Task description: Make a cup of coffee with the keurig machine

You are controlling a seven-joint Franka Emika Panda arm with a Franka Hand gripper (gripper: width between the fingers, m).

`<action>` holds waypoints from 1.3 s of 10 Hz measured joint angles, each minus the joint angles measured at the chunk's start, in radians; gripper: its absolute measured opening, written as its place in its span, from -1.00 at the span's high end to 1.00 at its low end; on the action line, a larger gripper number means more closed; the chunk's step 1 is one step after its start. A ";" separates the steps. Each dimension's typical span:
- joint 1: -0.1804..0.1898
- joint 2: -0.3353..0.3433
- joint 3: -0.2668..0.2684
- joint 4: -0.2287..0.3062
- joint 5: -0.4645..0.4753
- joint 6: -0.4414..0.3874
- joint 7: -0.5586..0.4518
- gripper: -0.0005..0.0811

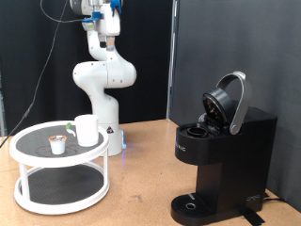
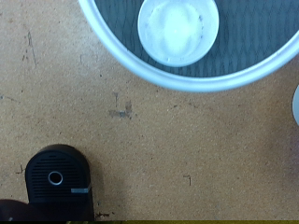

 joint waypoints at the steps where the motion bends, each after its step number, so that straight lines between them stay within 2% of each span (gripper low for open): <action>1: -0.007 0.004 -0.025 0.000 -0.020 -0.004 -0.035 -0.81; 7: -0.045 0.057 -0.192 0.040 -0.135 -0.013 -0.244 -0.81; 10: -0.050 0.071 -0.211 0.053 -0.148 -0.011 -0.254 -0.81; 13: -0.030 0.076 -0.248 0.049 -0.121 -0.002 -0.390 -0.81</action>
